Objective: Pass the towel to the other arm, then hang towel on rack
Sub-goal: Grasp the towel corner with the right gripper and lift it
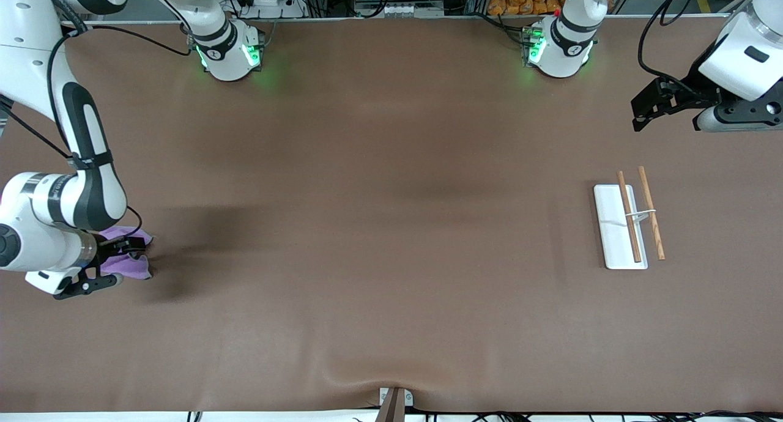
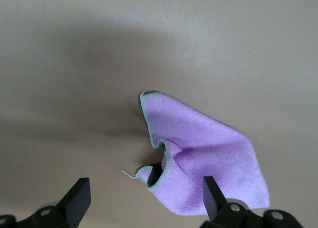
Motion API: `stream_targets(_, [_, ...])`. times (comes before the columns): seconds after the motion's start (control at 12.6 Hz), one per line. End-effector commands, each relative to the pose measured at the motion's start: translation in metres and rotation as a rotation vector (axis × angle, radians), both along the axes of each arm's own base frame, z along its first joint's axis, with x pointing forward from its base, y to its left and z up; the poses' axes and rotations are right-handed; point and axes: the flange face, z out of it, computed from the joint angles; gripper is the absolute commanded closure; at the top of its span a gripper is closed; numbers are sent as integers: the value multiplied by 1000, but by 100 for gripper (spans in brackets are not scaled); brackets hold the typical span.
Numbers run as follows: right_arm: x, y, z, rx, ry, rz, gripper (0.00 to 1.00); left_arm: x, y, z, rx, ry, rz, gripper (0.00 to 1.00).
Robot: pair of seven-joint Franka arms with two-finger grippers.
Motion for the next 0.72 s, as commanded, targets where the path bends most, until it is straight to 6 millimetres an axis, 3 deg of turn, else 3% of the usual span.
stream_targets(0.0, [-13,-5,-16,1,32,41,9,-6,5,7,-11,-3,-3,0])
stream_targets(0.16, [-23,-20,-26,8,53,19,11,-5,6,6,-11,-3,-3,0])
stream_targets(0.48, [-27,-24,-36,12,48,17,26,-5,6,6,-11,-1,-5,0])
stream_targets(0.64, [-26,-23,-38,12,48,19,51,-4,13,5,-11,0,6,0])
